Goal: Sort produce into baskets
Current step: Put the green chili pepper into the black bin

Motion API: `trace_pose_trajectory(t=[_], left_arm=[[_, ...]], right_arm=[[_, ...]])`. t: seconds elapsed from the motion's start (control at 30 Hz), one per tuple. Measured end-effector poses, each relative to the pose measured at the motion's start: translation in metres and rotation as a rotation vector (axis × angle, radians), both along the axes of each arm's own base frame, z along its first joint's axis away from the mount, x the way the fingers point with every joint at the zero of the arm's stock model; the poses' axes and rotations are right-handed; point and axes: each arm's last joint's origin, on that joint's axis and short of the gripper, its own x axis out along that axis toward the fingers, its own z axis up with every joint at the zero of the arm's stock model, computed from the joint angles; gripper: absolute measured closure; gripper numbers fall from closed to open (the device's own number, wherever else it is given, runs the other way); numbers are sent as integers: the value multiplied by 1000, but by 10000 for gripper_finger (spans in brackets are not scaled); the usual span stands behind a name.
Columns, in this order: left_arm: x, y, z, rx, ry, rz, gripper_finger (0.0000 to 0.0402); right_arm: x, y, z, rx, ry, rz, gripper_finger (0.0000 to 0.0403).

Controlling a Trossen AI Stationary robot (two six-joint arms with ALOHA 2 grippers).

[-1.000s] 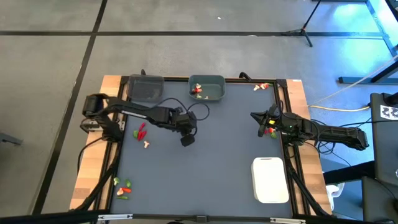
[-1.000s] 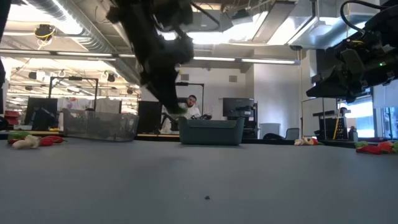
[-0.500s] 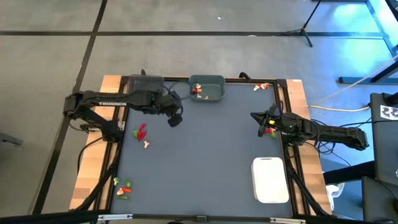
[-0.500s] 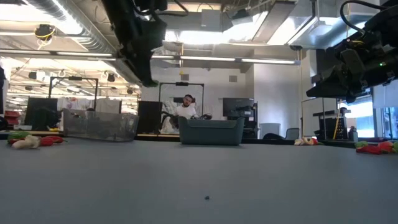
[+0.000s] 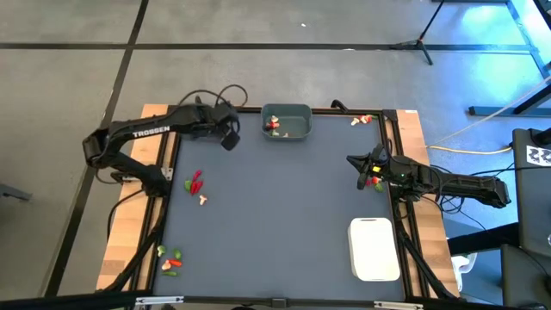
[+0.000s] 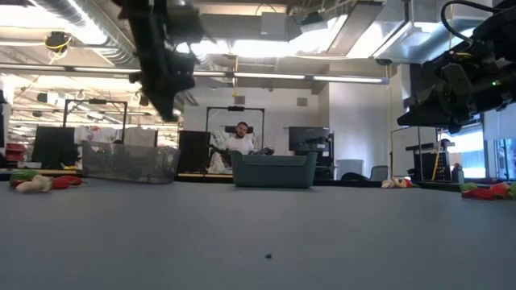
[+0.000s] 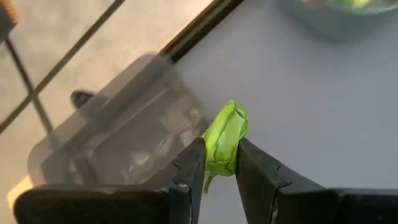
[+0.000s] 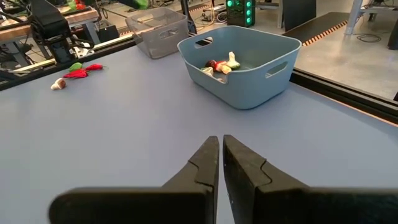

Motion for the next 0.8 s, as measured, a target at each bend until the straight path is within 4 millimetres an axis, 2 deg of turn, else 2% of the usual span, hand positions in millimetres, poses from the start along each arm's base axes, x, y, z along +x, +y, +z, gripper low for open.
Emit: trace_pose_trajectory(t=[0.17, 0.33, 0.67, 0.8], left_arm=[[-18, 22, -22, 0, -1, 116, 323], [-33, 34, -41, 6, -16, 194, 323], [-50, 39, -64, -14, -11, 289, 322], [-52, 39, -67, -19, -15, 307, 302]], right_arm=[[0, 0, 0, 0, 0, 0, 377], [0, 0, 0, 0, 0, 0, 377], [0, 0, 0, 0, 0, 0, 377], [0, 0, 0, 0, 0, 0, 377]])
